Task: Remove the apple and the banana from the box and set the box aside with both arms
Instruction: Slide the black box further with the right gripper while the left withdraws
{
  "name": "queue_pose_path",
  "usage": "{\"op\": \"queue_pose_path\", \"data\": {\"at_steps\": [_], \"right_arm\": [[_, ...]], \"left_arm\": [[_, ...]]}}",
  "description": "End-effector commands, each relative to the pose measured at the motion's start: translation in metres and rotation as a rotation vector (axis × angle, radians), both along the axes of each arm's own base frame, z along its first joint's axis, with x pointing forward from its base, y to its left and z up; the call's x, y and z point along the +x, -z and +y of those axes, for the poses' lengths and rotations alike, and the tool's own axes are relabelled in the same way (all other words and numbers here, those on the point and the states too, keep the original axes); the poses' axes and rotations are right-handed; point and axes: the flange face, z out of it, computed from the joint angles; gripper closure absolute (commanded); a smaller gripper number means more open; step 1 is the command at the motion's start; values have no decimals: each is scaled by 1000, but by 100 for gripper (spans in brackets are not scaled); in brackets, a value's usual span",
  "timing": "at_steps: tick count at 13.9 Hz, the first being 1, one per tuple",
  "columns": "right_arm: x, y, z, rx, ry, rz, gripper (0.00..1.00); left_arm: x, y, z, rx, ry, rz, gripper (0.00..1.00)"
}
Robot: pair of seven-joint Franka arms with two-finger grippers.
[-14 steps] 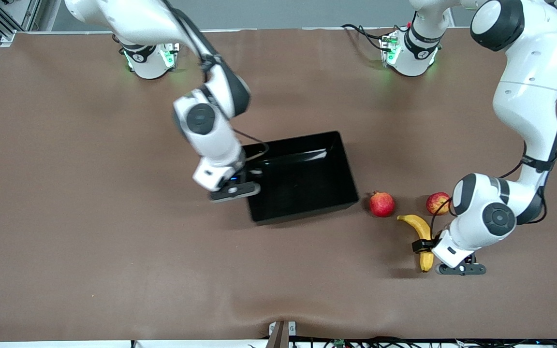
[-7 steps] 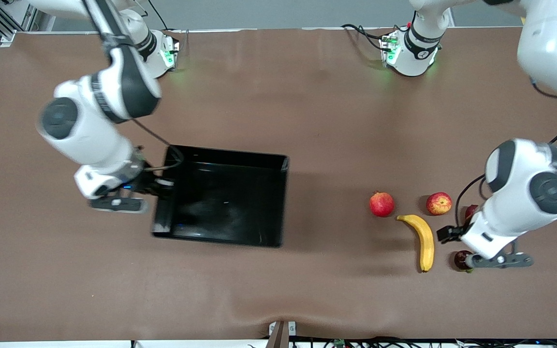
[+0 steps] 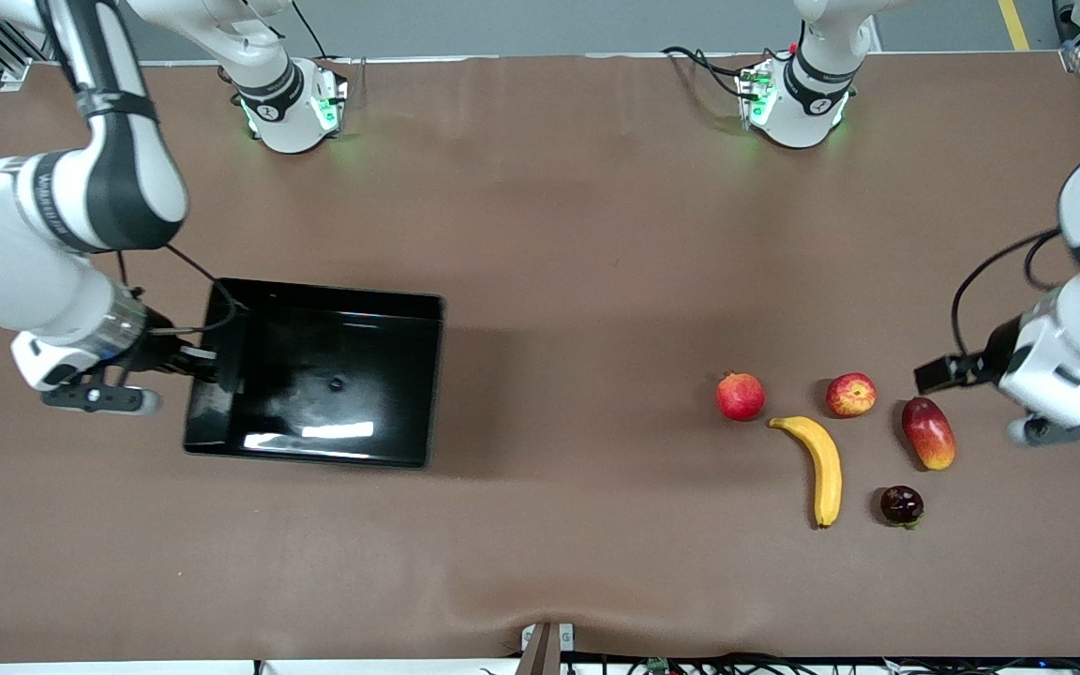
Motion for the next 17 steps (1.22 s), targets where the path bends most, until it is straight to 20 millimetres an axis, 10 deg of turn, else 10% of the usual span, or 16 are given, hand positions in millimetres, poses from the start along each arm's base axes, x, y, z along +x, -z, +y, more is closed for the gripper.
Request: {"op": "queue_pose_path", "data": {"at_steps": [1, 9, 17], "right_arm": [[-22, 3, -51, 9, -26, -40, 100], [-60, 86, -199, 88, 26, -45, 100], [-71, 156, -242, 146, 40, -10, 100]], "left_arm": [[-34, -33, -10, 0, 8, 13, 0], [-108, -59, -43, -30, 39, 20, 0], [-135, -66, -38, -35, 22, 35, 0]]}}
